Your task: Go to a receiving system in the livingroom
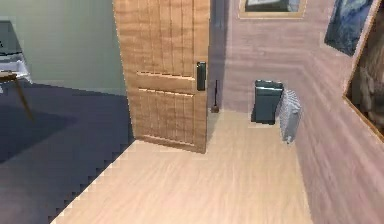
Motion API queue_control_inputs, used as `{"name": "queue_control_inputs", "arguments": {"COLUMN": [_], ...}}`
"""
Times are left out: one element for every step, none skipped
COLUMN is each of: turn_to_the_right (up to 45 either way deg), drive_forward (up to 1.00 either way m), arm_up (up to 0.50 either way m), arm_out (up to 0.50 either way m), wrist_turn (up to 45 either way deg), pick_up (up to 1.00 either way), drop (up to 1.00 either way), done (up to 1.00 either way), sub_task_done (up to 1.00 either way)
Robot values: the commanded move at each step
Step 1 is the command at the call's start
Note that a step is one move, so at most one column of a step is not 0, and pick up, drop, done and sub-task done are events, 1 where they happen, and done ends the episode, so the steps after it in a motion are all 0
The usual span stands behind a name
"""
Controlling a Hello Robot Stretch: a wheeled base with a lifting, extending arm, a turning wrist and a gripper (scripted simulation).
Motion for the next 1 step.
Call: {"name": "queue_control_inputs", "arguments": {"turn_to_the_right": [3.0], "drive_forward": [0.00], "arm_up": [0.00], "arm_out": [0.00], "wrist_turn": [0.0], "pick_up": [0.00], "drop": [0.00], "done": [0.00], "sub_task_done": [0.00]}}
